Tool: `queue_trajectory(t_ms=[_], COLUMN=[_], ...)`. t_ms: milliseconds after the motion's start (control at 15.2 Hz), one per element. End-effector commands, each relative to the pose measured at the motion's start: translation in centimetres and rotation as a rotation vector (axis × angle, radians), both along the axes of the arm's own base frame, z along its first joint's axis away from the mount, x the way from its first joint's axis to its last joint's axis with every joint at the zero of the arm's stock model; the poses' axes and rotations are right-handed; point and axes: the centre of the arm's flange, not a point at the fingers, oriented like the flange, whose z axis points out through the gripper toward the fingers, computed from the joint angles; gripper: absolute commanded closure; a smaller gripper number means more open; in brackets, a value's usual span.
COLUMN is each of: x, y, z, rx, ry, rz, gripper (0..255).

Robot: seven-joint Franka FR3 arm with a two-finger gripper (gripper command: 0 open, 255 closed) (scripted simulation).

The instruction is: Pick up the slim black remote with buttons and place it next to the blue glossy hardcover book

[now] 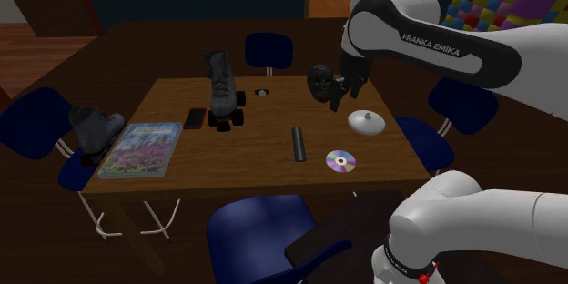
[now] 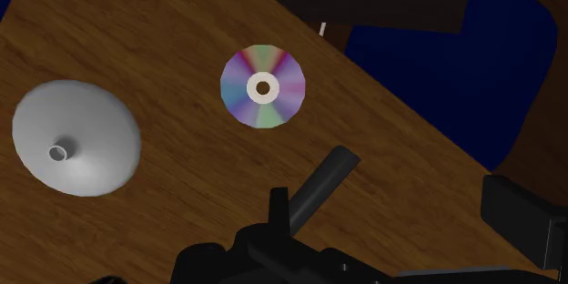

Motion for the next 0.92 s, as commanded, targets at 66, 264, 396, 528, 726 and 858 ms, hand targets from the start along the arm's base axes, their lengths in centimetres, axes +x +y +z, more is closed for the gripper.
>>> queue_trajectory(t_ms=[66,264,396,528,726,858], x=[0.7,2.9,4.4,5.9,8.2,9.7], y=[0.3,1.0,1.3,1.6,1.8,1.9], z=[-1.1,-4.4,-6.5,-8.7,-12.0,-14.3], rx=[0.004,0.017,0.026,0.034,0.047,0.056], ry=[0.003,0.014,0.021,0.027,0.038,0.044], rz=[-0.035,-0.139,-0.209,-0.279,-0.384,-0.453], gripper=[0,0,0,0,0,0])
